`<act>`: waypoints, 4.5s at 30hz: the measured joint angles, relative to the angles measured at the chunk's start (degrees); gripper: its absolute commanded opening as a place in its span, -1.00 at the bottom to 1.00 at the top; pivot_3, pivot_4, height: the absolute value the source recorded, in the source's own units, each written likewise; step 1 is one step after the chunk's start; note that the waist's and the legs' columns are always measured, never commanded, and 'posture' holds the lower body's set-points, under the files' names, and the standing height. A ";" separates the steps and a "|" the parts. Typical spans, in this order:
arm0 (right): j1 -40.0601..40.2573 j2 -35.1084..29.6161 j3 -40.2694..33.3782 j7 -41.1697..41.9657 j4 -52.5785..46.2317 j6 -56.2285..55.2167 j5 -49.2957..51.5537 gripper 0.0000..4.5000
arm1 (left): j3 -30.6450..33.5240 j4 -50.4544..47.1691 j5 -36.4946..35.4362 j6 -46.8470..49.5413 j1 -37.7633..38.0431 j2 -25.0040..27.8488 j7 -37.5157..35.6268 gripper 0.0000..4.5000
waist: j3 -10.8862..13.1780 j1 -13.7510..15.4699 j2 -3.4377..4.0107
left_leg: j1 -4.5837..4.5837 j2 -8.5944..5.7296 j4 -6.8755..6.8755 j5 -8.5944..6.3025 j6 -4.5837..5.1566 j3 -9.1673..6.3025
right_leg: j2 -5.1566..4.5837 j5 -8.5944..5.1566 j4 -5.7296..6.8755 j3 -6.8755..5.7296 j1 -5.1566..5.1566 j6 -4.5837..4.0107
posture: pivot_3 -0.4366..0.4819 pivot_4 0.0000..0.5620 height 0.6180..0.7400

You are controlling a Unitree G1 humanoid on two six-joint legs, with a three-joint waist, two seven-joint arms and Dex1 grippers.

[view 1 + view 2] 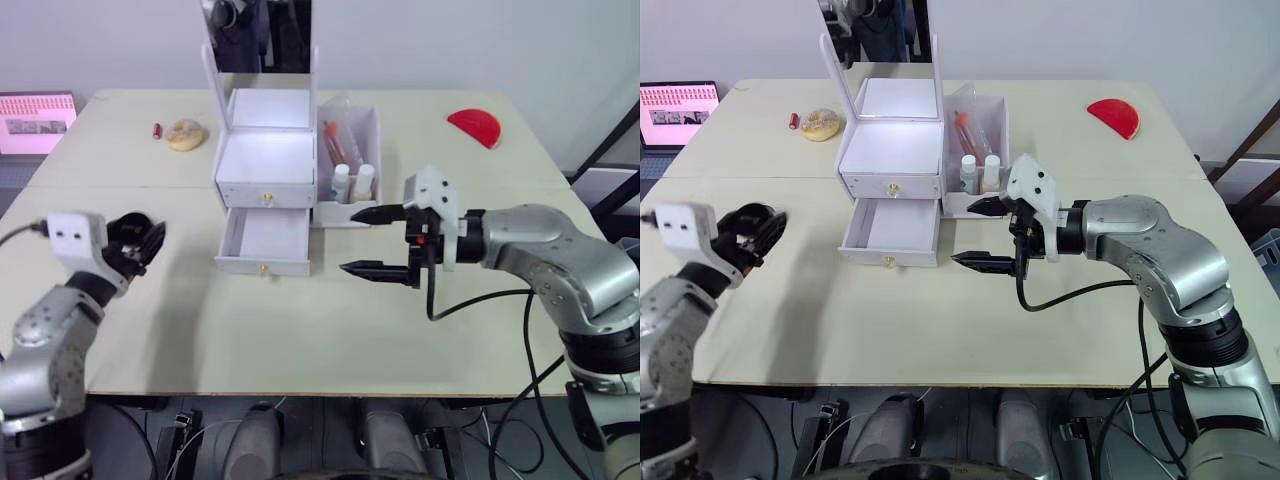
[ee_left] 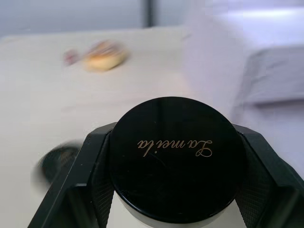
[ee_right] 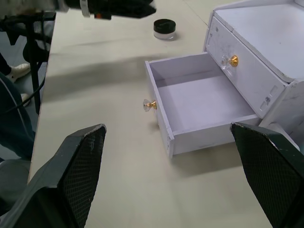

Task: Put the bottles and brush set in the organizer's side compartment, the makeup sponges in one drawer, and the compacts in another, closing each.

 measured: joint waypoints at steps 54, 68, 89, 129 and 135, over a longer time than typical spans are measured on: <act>7.04 0.75 -3.53 -9.39 -6.77 3.79 1.36 1.00 | -21.98 22.89 7.20 -6.20 -16.55 2.42 -25.83 0.97 | 0.01 -0.10 0.02 | -0.05 0.00 -0.01 0.00 0.02 -0.03 | 0.03 0.01 -0.06 0.01 -0.02 0.02 | -0.05 -0.47 0.99; 7.05 0.75 -3.53 -9.39 -6.76 3.53 1.29 1.00 | -19.67 21.98 5.49 -2.74 -16.89 4.41 -25.90 0.97 | 0.01 -0.15 0.02 | -0.05 0.00 -0.02 0.00 0.02 -0.03 | 0.03 0.01 -0.06 0.00 -0.02 0.03 | -0.05 -0.47 0.99; 7.03 1.55 -3.15 -9.49 -6.55 2.88 0.57 1.00 | -25.92 26.13 5.64 0.87 -30.05 18.46 -42.68 0.97 | 0.07 0.09 -0.03 | -0.17 -0.01 -0.01 0.00 0.01 -0.04 | 0.04 -0.01 -0.10 0.00 -0.08 0.02 | -0.05 -0.47 0.99; 9.79 3.83 -3.08 -14.49 -9.09 2.98 0.97 1.00 | -38.30 46.32 24.65 -5.91 -42.42 5.72 -48.56 0.97 | 0.08 -0.20 -0.04 | -0.16 0.00 -0.01 -0.02 0.07 -0.07 | 0.06 0.04 0.00 0.01 -0.14 0.28 | -0.05 -0.47 0.99; 9.79 3.83 -3.08 -14.73 -9.10 2.98 1.33 1.00 | -38.30 47.34 25.03 -6.51 -42.97 5.45 -49.11 0.97 | 0.08 -0.14 -0.04 | -0.16 0.00 -0.01 -0.02 0.07 -0.07 | 0.06 0.04 0.01 0.02 -0.14 0.28 | -0.05 -0.47 0.99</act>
